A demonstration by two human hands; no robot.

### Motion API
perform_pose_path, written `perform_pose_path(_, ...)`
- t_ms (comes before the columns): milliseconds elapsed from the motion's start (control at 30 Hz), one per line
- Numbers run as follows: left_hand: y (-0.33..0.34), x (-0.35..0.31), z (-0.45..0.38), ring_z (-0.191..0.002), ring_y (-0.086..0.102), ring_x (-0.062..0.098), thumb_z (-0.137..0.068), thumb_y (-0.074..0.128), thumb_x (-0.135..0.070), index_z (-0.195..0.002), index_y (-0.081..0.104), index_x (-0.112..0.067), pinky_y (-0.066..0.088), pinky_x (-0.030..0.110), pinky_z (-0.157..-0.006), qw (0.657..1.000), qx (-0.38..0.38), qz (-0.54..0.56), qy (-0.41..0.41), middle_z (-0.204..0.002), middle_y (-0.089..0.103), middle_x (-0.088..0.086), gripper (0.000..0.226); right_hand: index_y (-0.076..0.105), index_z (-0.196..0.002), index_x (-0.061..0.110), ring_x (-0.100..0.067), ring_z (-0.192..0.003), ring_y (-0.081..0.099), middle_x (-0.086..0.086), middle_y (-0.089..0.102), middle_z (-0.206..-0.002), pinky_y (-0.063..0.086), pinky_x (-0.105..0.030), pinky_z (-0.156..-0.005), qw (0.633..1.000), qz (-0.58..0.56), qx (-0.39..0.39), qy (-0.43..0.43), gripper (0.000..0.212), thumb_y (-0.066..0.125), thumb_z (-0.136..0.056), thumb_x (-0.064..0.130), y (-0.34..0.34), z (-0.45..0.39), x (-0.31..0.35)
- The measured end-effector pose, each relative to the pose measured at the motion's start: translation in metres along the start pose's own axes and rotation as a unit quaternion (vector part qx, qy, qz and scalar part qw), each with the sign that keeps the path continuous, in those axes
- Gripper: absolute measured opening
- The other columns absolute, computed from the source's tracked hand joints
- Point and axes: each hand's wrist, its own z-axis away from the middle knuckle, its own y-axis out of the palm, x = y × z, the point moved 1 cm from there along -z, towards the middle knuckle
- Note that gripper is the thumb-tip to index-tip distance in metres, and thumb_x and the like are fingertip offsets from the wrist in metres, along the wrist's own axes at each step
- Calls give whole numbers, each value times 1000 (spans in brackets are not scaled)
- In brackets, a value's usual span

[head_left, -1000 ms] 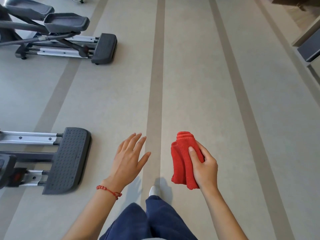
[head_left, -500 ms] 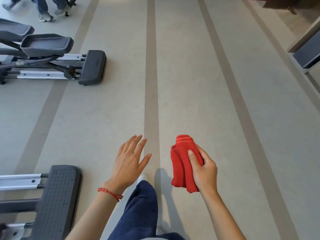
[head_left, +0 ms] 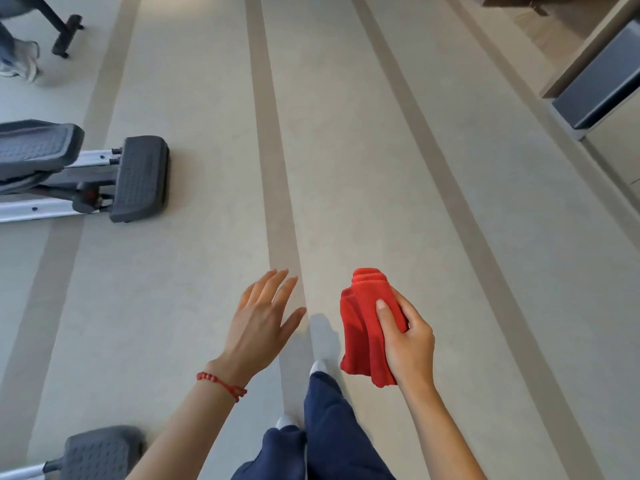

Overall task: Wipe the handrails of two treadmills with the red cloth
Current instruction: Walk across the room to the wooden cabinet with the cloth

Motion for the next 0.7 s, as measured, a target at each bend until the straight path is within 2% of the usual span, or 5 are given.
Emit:
perform_pose_path(200,-6,4,-99,-124,46,36,-92,14,-57,-126,52,-4,41,49,-98,1000,3,-1,15,-131,54,17,74,58,-120,33,-6,-103,60,14,63,-115,51,-33,-91,1000,1,-5,-3,39,57,-84,47,13,-90,18)
perform_pose_path(300,-12,-2,-149,-124,45,36,-91,15,-57,-127,51,-5,40,49,-99,1000,8,-2,21,-132,53,16,73,58,-119,34,-7,-102,61,14,64,-113,52,-30,-88,1000,-6,-6,-6,42,55,-81,51,13,-135,31)
perform_pose_path(433,-22,-16,-208,-123,48,36,-93,11,-57,-125,54,-4,41,48,-97,999,10,-11,38,-131,54,16,75,59,-119,33,-4,-103,60,15,64,-114,51,-30,-90,1000,-14,-5,-12,38,57,-84,47,8,-190,49)
perform_pose_path(600,-28,-30,-268,-125,46,35,-92,8,-59,-127,52,-5,38,49,-100,997,22,-23,68,-132,53,15,78,61,-118,34,2,-102,59,17,65,-112,48,-18,-86,999,-34,-42,-11,33,59,-86,40,2,-244,65)
perform_pose_path(700,-27,-39,-305,-127,43,34,-90,6,-61,-129,51,-6,36,49,-102,995,34,-23,91,-134,51,15,81,60,-119,32,1,-104,59,16,64,-114,48,-22,-89,997,-40,-71,-2,34,59,-86,40,-3,-270,70)
